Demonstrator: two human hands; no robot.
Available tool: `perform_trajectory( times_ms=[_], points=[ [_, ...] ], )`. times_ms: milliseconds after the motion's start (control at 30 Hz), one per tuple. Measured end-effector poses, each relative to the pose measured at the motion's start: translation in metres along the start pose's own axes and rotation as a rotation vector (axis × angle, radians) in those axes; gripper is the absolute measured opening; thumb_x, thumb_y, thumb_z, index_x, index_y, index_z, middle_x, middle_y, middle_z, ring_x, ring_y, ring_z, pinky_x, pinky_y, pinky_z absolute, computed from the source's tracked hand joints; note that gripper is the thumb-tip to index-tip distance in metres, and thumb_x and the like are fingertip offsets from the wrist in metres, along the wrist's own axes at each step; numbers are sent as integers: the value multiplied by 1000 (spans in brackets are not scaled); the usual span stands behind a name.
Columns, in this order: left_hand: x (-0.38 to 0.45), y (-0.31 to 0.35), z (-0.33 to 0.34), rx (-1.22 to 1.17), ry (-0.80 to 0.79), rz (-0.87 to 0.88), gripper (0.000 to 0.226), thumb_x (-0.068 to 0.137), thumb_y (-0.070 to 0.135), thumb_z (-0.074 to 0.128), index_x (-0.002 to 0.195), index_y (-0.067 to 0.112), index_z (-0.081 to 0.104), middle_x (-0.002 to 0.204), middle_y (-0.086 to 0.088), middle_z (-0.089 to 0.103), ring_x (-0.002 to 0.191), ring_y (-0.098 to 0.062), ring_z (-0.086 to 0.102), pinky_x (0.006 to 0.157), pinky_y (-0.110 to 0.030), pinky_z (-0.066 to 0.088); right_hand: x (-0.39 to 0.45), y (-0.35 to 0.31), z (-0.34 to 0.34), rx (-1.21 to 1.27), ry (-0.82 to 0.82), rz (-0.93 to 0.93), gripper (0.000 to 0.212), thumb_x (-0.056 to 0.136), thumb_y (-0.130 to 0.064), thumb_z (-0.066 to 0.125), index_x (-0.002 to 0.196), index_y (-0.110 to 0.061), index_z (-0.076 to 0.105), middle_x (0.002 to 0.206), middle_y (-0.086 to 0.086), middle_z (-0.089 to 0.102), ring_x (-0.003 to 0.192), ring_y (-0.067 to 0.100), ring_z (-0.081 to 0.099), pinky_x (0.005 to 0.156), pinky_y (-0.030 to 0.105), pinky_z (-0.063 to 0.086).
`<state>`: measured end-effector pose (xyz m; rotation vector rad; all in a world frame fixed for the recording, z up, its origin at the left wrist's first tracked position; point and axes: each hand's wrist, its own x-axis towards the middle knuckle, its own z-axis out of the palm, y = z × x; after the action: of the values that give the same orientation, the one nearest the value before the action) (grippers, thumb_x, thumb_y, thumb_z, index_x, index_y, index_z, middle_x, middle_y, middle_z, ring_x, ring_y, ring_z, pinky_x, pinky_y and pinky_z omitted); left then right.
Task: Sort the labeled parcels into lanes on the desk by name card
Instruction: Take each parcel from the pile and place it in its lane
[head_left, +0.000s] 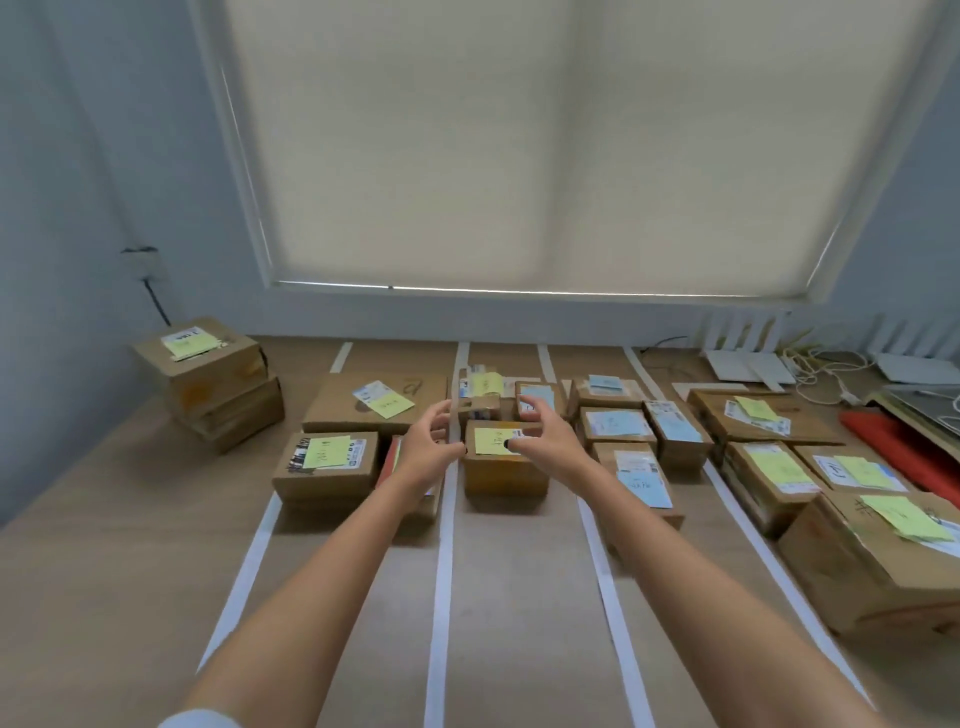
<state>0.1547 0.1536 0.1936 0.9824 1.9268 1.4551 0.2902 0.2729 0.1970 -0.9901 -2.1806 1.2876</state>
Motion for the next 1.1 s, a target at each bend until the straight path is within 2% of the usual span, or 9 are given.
perform_trajectory(
  times_ms=[133,300,433,567,667,767,833,933,1100],
  points=[
    [15,-32,-64,9,0,-1,64,81,-1,63,139,19,41,139,-9,46,128,-26,43,94,-31,44,16,-22,70,-14,-7,-15,70,82,-14,67,142,-23,33,141,7,44,124,24,48,90,31,50],
    [42,-72,-162,11,-39,20,62,81,-2,63,137,17,43,138,-9,47,127,-29,45,102,-42,44,41,-64,173,95,22,27,70,82,-10,67,142,-19,32,139,10,45,115,18,50,68,13,50],
    [52,-99,-251,10,-80,-16,63,80,-3,62,135,21,44,135,-8,48,122,-23,47,89,-30,46,52,-108,256,138,27,76,70,82,-9,65,142,-19,32,139,10,45,116,21,50,91,32,51],
    [66,-119,-323,74,-73,-4,59,83,3,65,135,21,44,134,-6,50,118,-20,48,84,-25,43,55,-149,322,182,46,104,69,82,-10,64,142,-23,32,140,8,43,123,22,47,91,29,48],
    [68,-127,-355,87,-70,-3,59,83,4,66,135,21,44,134,-6,50,119,-23,49,89,-30,44,55,-171,352,165,40,87,70,82,-11,66,143,-21,31,141,7,42,121,22,48,74,15,46],
    [73,-131,-378,86,-84,12,60,82,1,66,135,18,43,134,-10,51,120,-26,49,91,-32,43,62,-187,369,181,34,85,68,83,-10,65,142,-19,32,137,8,46,106,12,54,70,13,47],
    [78,-132,-392,95,-78,24,61,82,0,65,136,17,42,136,-10,49,124,-28,48,90,-31,42,69,-197,379,184,39,75,67,83,-10,66,141,-18,33,134,8,47,103,10,53,75,17,51],
    [85,-133,-411,91,-53,18,61,83,0,64,137,17,42,136,-10,50,124,-28,48,95,-35,43,83,-208,391,154,47,75,69,81,-12,67,141,-18,34,136,8,47,120,22,49,97,35,49],
    [107,-140,-449,72,-9,-22,60,83,0,63,136,20,42,136,-9,49,125,-26,47,97,-38,45,116,-219,416,152,4,91,67,81,-13,67,140,-21,35,137,8,45,121,25,48,91,34,49]
  ],
)
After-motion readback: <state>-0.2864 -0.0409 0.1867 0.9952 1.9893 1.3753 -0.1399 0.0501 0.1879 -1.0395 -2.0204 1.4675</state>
